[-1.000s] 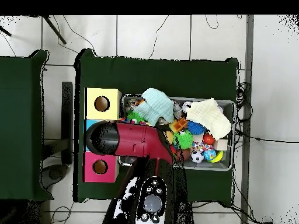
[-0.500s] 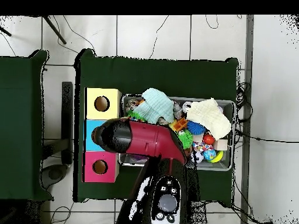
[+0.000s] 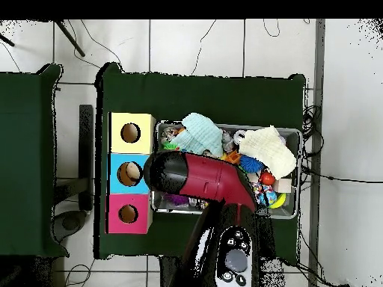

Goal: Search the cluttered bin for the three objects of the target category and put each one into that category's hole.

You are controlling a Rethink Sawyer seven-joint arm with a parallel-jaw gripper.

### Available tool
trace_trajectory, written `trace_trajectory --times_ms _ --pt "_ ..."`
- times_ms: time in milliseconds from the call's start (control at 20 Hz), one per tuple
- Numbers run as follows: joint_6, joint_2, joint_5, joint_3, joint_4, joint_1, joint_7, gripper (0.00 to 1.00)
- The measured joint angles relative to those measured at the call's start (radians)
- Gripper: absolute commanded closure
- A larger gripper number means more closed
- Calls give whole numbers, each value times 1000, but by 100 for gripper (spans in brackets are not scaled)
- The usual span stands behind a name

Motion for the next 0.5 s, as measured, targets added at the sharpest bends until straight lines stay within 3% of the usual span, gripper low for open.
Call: trace_trajectory --times_ms 500 --pt "0 -5 0 0 0 -7 0 100"
